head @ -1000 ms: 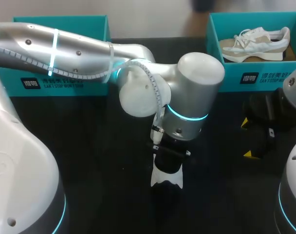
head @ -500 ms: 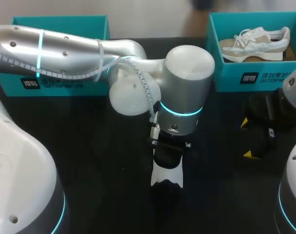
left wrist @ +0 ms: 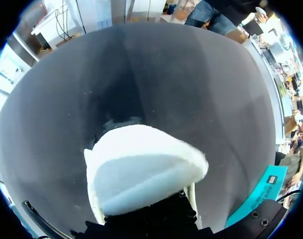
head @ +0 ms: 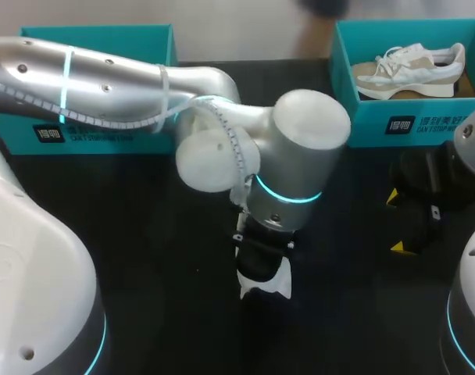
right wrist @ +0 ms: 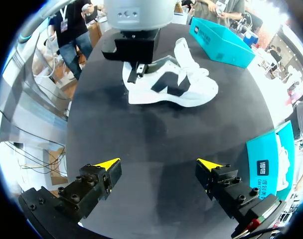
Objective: Take the shoe out of the shoebox, open the shoe tongue, remove and reinsert the insole, then place the shoe into the shoebox
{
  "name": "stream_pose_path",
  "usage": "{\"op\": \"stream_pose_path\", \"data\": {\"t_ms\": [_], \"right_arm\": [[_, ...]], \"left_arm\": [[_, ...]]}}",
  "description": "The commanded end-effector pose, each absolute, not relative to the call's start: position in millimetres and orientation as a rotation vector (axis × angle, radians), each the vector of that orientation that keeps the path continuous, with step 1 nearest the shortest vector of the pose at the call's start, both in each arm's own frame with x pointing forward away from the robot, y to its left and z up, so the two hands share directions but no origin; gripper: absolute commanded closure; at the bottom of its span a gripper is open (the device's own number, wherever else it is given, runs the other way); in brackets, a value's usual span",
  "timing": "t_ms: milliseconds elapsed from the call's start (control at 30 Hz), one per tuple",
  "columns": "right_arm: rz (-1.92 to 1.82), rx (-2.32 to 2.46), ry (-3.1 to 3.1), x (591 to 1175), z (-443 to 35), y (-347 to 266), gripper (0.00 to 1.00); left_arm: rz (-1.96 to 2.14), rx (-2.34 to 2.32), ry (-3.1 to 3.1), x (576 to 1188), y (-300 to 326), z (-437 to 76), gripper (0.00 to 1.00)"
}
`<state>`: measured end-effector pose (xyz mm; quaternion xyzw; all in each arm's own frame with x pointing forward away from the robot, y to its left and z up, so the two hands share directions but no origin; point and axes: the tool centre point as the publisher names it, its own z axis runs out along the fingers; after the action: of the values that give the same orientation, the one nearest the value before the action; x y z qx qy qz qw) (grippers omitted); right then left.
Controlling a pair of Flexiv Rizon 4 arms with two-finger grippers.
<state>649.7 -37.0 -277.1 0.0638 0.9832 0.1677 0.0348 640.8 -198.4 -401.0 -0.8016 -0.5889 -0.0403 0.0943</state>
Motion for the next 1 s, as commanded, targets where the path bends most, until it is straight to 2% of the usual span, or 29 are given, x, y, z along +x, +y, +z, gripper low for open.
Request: {"op": "stream_pose_path", "data": {"t_ms": [33,233,567,1000], "right_arm": [[0.511,0.197,3.022,649,-277,-36,0.00],[0.511,0.197,3.022,649,-277,-36,0.00],[0.511,0.197,3.022,649,-277,-36,0.00],[0.511,0.197,3.022,649,-277,-36,0.00]], "left_arm": [[-0.151,-2.352,-1.750,642,-215,-436,1.00],[-0.147,-2.325,-1.829,658,-224,-439,1.00],[-0.014,-2.416,-1.905,665,-218,-385,1.00],[-0.002,-2.496,-2.055,673,-223,-350,1.00]]}}
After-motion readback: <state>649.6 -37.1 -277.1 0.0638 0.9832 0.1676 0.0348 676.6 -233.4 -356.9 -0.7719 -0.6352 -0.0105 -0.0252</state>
